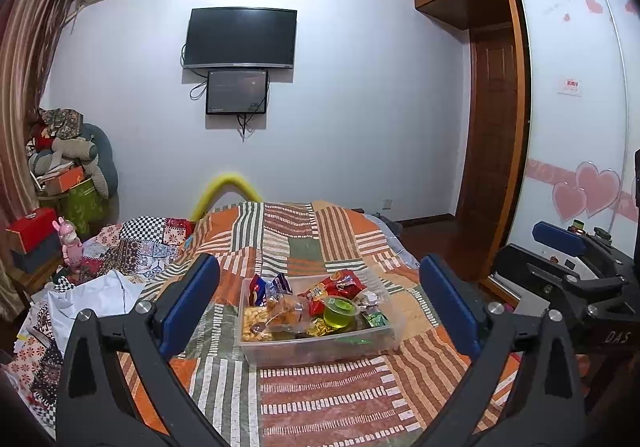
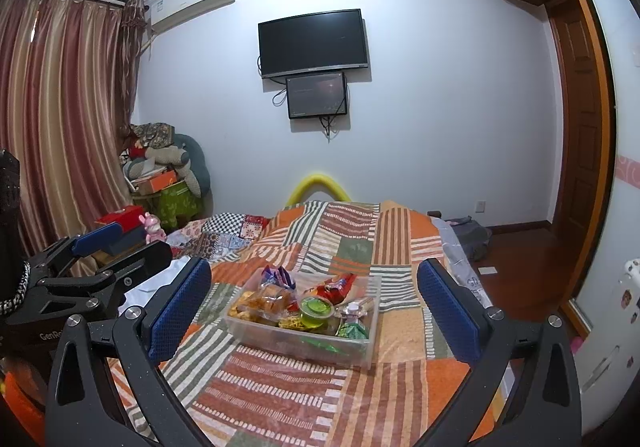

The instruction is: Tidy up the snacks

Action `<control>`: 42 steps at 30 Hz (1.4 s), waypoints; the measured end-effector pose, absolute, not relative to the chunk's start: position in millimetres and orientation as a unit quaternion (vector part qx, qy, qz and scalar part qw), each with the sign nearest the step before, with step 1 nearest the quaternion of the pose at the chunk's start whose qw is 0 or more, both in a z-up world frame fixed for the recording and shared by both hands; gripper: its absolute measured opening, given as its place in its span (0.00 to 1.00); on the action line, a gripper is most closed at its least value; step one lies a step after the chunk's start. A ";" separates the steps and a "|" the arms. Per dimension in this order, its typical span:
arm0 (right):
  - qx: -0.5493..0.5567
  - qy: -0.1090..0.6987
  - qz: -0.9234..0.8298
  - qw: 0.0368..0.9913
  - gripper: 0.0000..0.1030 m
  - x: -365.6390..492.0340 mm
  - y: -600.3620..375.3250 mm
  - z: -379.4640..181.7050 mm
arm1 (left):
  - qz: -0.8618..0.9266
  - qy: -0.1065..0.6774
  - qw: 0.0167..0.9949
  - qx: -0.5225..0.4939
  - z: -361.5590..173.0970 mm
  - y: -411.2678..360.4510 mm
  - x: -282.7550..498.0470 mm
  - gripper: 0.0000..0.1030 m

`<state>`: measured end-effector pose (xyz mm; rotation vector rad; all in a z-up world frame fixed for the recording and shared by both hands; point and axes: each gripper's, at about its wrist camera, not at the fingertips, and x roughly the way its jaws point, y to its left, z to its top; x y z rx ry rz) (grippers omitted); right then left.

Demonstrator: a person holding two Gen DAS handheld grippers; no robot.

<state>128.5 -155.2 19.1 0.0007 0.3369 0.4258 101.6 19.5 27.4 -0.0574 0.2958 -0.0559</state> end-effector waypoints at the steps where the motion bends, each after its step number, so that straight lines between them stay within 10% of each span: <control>1: 0.001 0.167 0.211 0.963 1.00 128.3 -155.4 18.8 | -0.028 0.147 0.988 -0.028 26.9 19.4 101.8 0.99; 42: 0.001 0.171 0.208 0.963 1.00 130.9 -157.4 21.2 | -0.034 0.153 0.987 -0.036 22.5 26.4 103.6 1.00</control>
